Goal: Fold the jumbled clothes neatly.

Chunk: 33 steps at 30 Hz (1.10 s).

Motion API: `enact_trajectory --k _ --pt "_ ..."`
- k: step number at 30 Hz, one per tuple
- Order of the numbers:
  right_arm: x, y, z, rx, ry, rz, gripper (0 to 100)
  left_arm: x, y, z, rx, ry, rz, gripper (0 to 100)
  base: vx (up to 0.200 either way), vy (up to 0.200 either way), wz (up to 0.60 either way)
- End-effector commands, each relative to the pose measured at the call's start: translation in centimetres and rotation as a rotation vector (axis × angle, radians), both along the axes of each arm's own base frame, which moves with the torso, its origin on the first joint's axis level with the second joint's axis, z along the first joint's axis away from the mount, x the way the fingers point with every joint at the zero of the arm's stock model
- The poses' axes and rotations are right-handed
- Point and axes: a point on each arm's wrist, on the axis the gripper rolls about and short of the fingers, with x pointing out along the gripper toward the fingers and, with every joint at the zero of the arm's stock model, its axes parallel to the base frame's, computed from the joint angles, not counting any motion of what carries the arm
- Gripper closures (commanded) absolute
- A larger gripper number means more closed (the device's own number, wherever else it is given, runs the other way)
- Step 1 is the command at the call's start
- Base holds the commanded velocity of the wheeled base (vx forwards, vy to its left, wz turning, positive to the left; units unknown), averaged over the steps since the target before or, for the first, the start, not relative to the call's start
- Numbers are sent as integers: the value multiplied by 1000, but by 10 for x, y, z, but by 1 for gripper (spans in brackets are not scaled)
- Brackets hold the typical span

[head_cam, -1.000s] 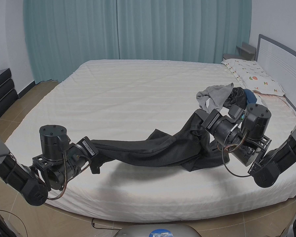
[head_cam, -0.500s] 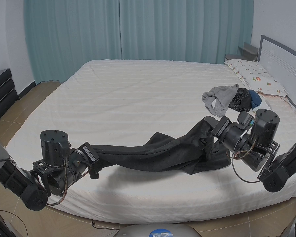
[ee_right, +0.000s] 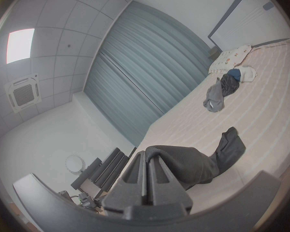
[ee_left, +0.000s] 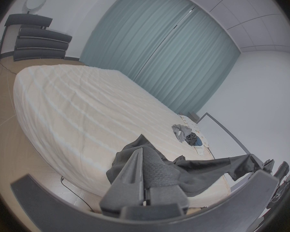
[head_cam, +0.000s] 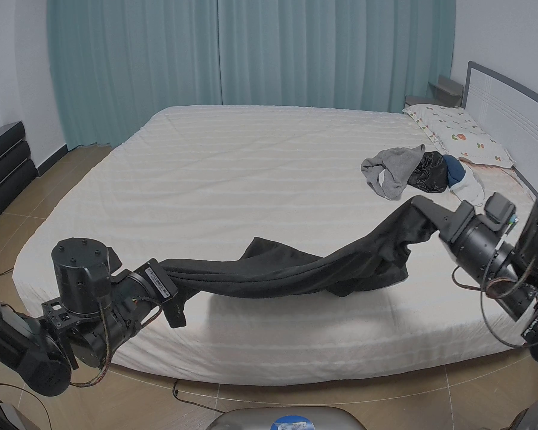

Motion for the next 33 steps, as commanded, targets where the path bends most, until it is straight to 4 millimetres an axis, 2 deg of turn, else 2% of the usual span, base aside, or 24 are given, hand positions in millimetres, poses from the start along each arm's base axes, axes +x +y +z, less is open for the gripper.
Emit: enact_trajectory --k 1,2,4,6,7,8,10,14,16,17,19,21,22,27,28,33 --pt "-51 -32 60 95 -171 -13 100 -22 9 41 -19 -161 -10 100 0 0 0" --pt "-52 -34 65 100 -181 -14 100 -23 10 43 -15 -172 -12 100 0 0 0" --pt "-58 -44 97 118 -228 -39 100 -23 12 61 3 -223 -9 100 0 0 0" --pt "-58 -50 120 126 -259 -59 100 -21 13 76 0 -245 -1 100 0 0 0" --pt "-57 -51 123 125 -261 -62 100 -20 13 80 -3 -250 2 100 0 0 0" --pt "-53 -55 140 129 -288 -78 100 -15 13 94 -7 -258 12 100 0 0 0" --pt "-45 -57 159 132 -317 -90 100 -6 12 111 -7 -259 25 100 0 0 0" --pt "-16 -57 179 134 -345 -136 100 8 10 134 -15 -269 41 100 0 0 0" --pt "-5 -55 180 129 -340 -145 100 15 8 136 -13 -268 47 100 0 0 0" --pt "12 -50 177 116 -322 -153 100 25 5 140 -15 -272 52 100 0 0 0" --pt "30 -45 172 109 -302 -159 100 38 1 140 -11 -271 61 100 100 0 0" --pt "30 -45 172 109 -302 -159 100 38 1 140 -11 -271 61 100 200 0 0" --pt "50 -40 165 98 -275 -164 100 59 -4 134 -1 -255 72 100 200 0 0" --pt "77 -33 153 81 -234 -167 100 93 -10 120 19 -223 99 100 200 0 0" --pt "86 -31 148 73 -220 -169 100 106 -11 113 24 -211 109 100 200 0 0" --pt "116 -24 128 52 -167 -173 100 141 -16 88 46 -169 125 100 200 0 0"
